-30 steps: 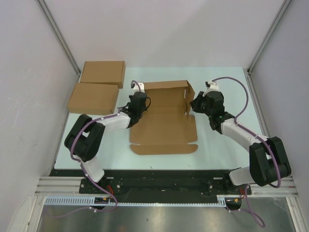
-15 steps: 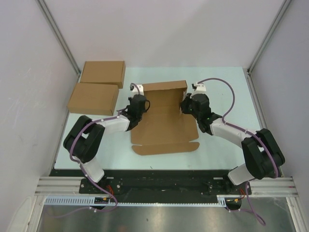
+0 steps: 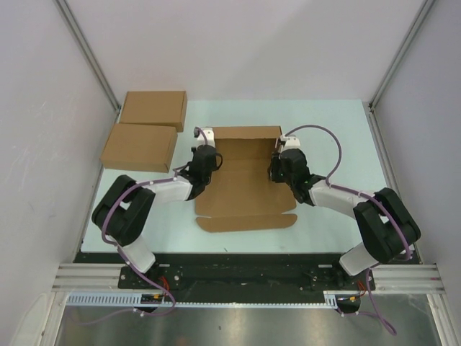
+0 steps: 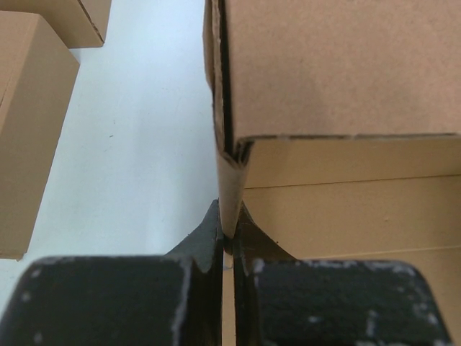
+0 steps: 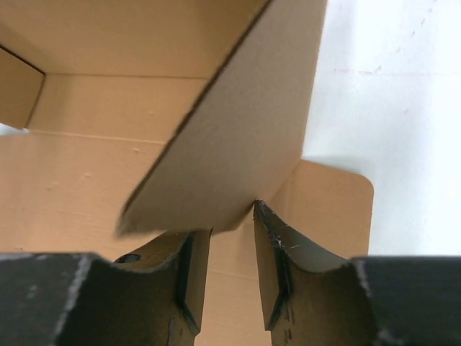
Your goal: Fold the paper box
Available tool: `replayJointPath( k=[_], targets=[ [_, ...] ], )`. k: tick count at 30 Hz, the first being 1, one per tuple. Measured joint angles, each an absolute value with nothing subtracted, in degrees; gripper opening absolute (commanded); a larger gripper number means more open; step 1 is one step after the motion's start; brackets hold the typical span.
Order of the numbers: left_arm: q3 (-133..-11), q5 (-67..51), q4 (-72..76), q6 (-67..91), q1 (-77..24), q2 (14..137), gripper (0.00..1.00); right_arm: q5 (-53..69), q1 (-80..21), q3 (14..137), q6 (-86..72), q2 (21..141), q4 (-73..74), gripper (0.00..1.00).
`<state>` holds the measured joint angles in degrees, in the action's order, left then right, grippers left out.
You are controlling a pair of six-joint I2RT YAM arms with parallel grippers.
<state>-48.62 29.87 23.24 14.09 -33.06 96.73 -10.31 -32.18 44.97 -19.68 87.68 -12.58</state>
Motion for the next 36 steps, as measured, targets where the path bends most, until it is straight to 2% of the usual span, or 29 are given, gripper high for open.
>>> replayJointPath(
  k=[13,24,33,36],
  targets=[
    [-47.77,29.82,24.8,13.37,-33.36,96.71,0.0,-10.79,-32.29,43.88,-17.8,84.88,-10.92,0.54],
    [-47.75,29.85,25.17,12.93,-33.39,96.73,0.0,-11.07,-32.77,43.88,-15.62,76.16,-7.01,0.64],
    [-47.72,29.85,25.26,12.84,-33.41,96.73,0.0,-10.55,-34.13,43.05,-12.12,64.95,-3.2,0.65],
    [-47.68,29.85,25.3,12.8,-33.41,96.73,0.0,-11.25,-31.79,41.1,-12.05,60.12,-3.42,0.64]
  ],
)
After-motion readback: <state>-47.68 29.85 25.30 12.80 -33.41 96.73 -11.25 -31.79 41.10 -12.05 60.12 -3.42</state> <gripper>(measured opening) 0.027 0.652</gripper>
